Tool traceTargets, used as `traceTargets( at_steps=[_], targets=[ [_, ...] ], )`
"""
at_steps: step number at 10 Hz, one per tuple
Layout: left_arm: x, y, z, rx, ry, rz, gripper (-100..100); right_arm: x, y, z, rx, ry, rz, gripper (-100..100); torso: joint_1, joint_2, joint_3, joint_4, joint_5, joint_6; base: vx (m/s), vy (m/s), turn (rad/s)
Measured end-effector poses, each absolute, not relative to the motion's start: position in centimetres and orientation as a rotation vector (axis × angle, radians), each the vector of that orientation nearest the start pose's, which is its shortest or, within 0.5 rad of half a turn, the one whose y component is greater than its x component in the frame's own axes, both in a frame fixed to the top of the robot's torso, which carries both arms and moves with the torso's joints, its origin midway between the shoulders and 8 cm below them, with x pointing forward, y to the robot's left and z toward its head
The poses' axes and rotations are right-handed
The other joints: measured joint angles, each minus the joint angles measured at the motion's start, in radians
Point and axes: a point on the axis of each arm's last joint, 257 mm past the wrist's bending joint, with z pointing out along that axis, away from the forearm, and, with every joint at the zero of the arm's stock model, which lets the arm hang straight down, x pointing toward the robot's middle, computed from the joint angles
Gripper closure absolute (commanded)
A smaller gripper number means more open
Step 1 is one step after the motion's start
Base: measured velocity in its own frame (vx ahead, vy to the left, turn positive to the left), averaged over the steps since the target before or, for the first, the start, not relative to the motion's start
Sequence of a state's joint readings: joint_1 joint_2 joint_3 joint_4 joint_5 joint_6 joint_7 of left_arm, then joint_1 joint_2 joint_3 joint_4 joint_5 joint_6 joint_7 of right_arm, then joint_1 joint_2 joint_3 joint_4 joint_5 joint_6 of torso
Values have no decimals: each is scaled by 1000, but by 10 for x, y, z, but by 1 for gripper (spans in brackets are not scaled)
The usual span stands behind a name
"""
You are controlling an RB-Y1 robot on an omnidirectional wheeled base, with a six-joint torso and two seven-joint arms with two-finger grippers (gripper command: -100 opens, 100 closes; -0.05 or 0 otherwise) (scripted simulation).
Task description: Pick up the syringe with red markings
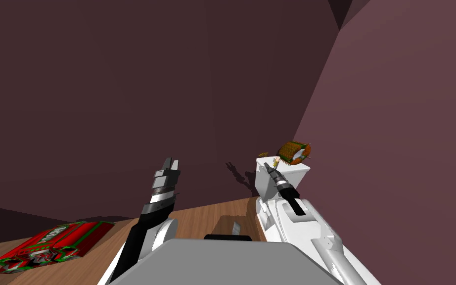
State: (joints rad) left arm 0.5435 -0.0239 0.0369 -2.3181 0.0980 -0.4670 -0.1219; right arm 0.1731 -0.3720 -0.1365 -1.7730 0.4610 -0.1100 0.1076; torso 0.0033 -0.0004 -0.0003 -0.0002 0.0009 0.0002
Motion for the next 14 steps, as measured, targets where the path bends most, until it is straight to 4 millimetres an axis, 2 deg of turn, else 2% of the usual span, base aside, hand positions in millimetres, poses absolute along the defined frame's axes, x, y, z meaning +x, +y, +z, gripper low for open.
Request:
traceTargets(
  at_steps=[2, 3, 5, 8, 11, 14],
  targets=[
    [333, 309, 22, -711, 588, -1190, 0, 499, -387, -159, 446, 1406, 401, -100, -1, 0, 0, 0, 0, 0, 8, 45, 21],
    [333, 309, 22, -711, 588, -1190, 0, 505, -401, -169, 449, 1432, 345, -100, -1, 0, 0, 0, 0, 0, 5, 39, 14],
    [333, 309, 22, -711, 588, -1190, 0, 507, -416, -176, 447, 1461, 274, -100, -1, 0, 0, 0, 0, 0, 6, 44, 23],
    [333, 309, 22, -711, 588, -1190, 0, 517, -461, -191, 447, 1518, 91, -100, 1, 0, 0, 0, 0, 0, 4, 58, 26],
    [333, 309, 22, -711, 588, -1190, 0, 520, -498, -199, 459, 1550, -43, -100, -1, 0, 0, 0, 0, 0, 8, 35, 20],
    [333, 309, 22, -711, 588, -1190, 0, 520, -530, -198, 463, 1567, -158, -100, -1, 0, 0, 0, 0, 0, 9, 42, 21]
  ],
)
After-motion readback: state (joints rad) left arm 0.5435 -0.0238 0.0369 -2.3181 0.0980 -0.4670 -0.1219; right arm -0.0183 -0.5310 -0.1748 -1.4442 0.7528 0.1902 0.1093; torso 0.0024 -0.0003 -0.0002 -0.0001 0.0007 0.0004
